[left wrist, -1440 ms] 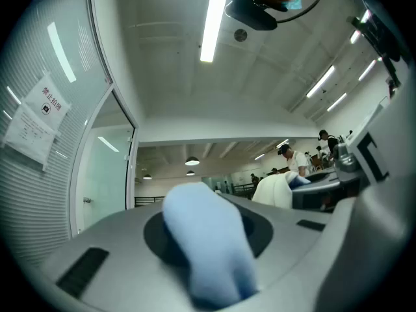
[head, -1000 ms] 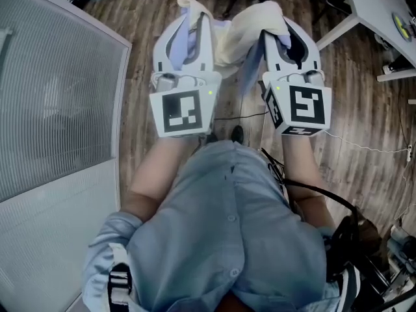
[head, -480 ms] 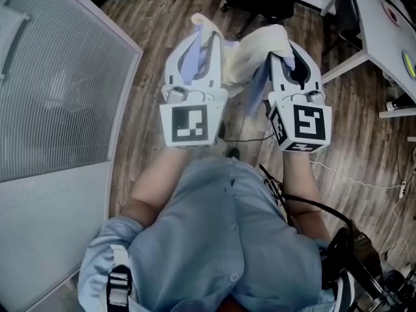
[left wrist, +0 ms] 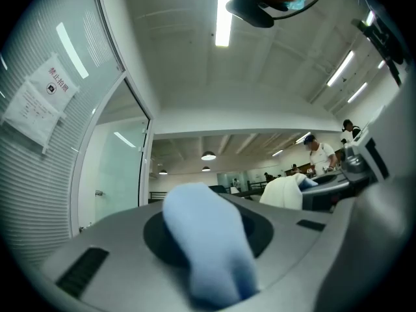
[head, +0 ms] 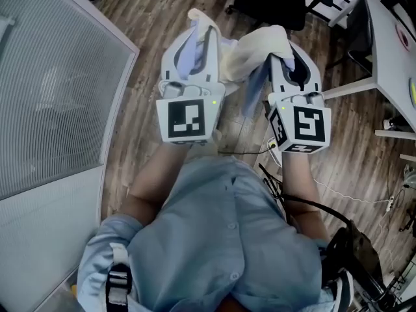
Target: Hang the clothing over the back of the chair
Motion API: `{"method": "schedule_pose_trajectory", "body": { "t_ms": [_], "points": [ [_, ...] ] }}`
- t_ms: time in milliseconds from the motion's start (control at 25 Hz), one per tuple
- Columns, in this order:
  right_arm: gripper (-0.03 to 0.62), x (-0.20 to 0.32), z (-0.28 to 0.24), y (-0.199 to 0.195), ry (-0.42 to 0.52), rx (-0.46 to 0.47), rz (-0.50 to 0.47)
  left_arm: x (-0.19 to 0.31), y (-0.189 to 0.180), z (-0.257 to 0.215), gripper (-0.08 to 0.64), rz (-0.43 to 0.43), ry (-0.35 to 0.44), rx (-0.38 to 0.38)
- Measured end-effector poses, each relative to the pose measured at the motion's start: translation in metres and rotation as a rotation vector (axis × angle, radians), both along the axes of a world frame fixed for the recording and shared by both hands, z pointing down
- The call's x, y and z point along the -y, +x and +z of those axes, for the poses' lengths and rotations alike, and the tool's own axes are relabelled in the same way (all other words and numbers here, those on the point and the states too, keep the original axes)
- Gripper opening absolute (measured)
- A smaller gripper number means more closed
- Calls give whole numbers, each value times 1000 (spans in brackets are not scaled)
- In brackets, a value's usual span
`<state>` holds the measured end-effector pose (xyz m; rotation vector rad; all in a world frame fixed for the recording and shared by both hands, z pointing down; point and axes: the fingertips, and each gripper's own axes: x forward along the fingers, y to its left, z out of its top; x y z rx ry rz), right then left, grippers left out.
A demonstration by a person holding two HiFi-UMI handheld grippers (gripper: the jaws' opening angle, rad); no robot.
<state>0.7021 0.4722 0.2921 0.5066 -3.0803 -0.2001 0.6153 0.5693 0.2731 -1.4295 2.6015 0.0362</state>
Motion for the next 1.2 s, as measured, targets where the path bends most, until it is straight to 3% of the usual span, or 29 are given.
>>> {"method": "schedule_pose_trajectory", "body": {
  "t_ms": [160,440,920,1200],
  "points": [
    [74,40,-11,-73,22,4,-15,36,-76,-9,60,-26,17,7],
    [74,95,-28,-170,44,38,-15,82,-165,-21,60,-22,36,37],
    [74,151,-3,-269,17,8,-44,139,-263,1,60,-49,8,21],
    [74,201,20,-351,16,3,-66,193,-346,23,60,-72,-9,17]
  ]
}}
